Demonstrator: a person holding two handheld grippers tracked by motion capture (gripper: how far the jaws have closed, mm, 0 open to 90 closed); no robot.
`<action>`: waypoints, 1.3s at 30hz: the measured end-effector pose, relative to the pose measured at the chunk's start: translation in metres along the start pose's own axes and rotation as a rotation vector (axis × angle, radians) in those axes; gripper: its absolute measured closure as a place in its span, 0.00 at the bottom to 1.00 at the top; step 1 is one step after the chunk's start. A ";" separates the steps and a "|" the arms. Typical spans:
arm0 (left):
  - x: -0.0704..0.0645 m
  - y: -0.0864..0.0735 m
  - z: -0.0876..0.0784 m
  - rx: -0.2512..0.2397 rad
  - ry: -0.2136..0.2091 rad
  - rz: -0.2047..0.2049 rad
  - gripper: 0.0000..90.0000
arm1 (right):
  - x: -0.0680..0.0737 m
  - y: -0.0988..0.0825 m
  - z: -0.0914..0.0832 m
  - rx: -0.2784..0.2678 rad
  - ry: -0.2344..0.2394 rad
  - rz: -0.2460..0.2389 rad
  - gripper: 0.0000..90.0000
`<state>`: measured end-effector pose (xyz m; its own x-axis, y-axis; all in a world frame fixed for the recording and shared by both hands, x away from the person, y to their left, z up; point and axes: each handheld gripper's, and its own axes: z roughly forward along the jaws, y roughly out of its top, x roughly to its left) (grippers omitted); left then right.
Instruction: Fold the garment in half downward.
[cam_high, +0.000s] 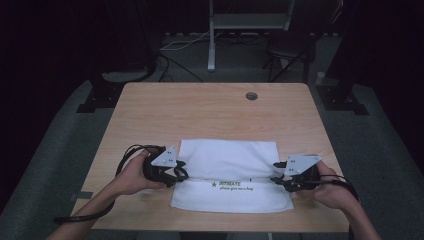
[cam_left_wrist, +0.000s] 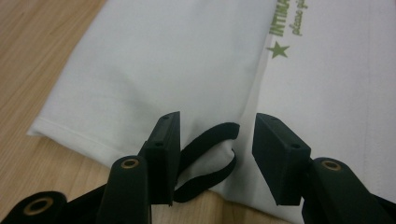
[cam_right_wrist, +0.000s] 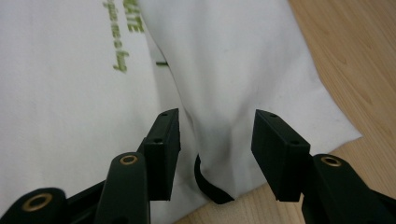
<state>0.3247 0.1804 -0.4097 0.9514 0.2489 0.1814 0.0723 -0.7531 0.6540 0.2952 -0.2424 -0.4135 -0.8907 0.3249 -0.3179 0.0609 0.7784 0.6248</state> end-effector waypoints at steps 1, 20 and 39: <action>0.001 0.000 0.001 -0.009 0.004 -0.002 0.61 | 0.000 -0.001 0.003 0.006 -0.009 0.000 0.58; -0.002 0.000 0.000 -0.021 -0.036 -0.140 0.97 | 0.005 0.001 0.010 0.022 0.025 0.074 0.91; -0.038 -0.007 -0.020 -0.003 -0.107 -0.098 0.96 | 0.040 0.005 -0.019 0.009 0.142 0.004 0.90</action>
<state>0.2822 0.1886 -0.4066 0.9663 0.2547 0.0373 0.1657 -0.7261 0.6673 0.2510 -0.2354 -0.4096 -0.9451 0.2493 -0.2113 0.0679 0.7823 0.6191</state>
